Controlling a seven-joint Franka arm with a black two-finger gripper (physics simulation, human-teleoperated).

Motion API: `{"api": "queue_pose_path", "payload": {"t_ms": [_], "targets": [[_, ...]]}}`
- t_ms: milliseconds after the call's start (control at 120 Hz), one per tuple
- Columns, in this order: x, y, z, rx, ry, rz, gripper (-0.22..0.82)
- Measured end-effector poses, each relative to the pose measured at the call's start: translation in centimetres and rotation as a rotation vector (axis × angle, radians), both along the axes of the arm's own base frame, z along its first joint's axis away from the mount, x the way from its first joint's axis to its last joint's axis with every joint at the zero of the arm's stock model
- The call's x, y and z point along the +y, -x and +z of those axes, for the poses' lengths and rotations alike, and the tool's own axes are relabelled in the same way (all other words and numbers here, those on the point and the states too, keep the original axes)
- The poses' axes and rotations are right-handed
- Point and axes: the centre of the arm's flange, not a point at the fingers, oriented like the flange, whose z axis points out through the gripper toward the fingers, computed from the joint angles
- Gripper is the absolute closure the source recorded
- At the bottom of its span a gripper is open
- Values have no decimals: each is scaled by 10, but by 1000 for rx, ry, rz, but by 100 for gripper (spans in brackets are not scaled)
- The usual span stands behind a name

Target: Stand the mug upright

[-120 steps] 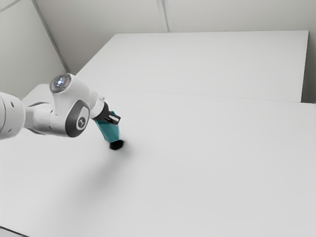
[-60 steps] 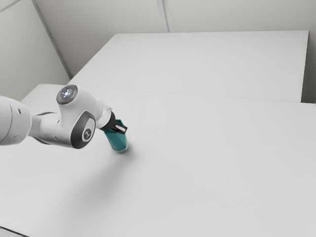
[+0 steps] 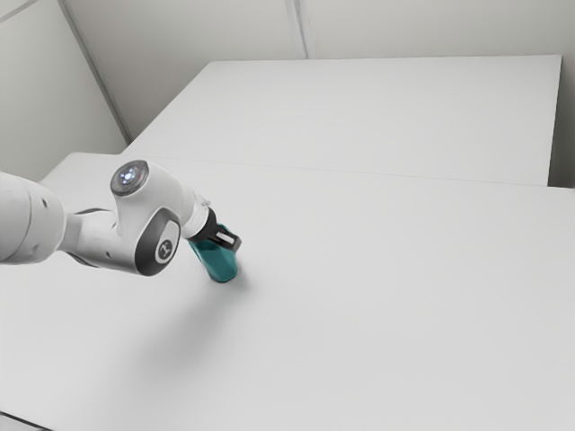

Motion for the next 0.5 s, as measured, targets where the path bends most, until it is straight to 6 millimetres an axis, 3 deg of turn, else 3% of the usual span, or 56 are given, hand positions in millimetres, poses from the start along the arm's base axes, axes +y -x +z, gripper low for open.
{"api": "queue_pose_path", "payload": {"t_ms": [92,200,375,500], "targets": [[-2,1,8,-13,-6,-6,31],[1,3,25,-33,-15,-1,18],[7,8,58,-44,-35,13,8],[5,-5,105,-47,-39,15,4]]}}
